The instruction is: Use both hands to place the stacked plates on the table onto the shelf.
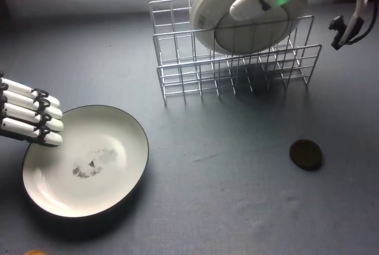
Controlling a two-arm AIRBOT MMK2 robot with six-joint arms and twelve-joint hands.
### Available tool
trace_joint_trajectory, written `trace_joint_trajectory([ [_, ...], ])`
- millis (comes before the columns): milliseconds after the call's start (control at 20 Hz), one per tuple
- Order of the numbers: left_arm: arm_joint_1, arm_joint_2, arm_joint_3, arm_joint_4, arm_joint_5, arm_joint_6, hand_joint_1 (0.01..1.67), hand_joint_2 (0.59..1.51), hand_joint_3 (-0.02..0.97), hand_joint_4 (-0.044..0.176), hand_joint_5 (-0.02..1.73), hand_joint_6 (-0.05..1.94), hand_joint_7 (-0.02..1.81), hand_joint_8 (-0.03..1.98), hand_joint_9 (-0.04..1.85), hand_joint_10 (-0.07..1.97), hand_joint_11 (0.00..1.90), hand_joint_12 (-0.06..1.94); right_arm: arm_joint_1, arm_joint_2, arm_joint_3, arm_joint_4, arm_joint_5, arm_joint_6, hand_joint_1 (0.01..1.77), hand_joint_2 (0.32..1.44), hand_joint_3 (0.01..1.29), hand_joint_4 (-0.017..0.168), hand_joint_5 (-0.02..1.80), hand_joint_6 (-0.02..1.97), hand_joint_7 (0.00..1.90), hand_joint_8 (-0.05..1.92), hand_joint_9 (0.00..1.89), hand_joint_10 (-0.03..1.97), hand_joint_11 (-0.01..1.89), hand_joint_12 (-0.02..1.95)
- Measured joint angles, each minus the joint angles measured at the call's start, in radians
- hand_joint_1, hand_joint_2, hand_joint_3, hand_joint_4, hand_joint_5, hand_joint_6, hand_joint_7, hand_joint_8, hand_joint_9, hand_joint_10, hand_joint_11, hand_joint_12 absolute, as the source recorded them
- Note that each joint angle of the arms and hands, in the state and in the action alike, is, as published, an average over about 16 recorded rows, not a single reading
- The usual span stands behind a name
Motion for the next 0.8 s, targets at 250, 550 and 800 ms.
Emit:
trace_joint_trajectory([
  [250,0.007,-0.002,0.003,-0.006,0.002,0.006,0.01,1.085,0.011,0.002,0.02,0.02,0.02,-0.01,-0.01,-0.02,0.01,0.00,0.009,0.001,0.000,-0.006,0.002,-0.005,0.87,1.01,0.01,-0.008,0.82,0.08,0.97,0.01,1.00,0.01,0.69,1.24],
  [550,0.015,-0.005,0.008,-0.013,0.003,0.011,0.01,1.086,0.011,0.002,0.02,0.02,0.02,-0.01,-0.02,-0.03,0.01,0.00,0.016,0.001,0.000,-0.010,0.003,-0.017,0.82,1.01,0.01,-0.005,0.75,0.05,0.87,0.02,0.89,0.02,0.51,1.28],
  [800,0.018,-0.007,0.011,-0.016,0.002,0.012,0.01,1.086,0.011,0.002,0.02,0.02,0.02,-0.01,-0.02,-0.03,0.01,0.00,0.017,0.001,0.000,-0.009,-0.004,-0.037,0.83,1.02,0.01,-0.004,0.75,0.08,0.85,0.10,0.85,0.12,0.41,1.32],
])
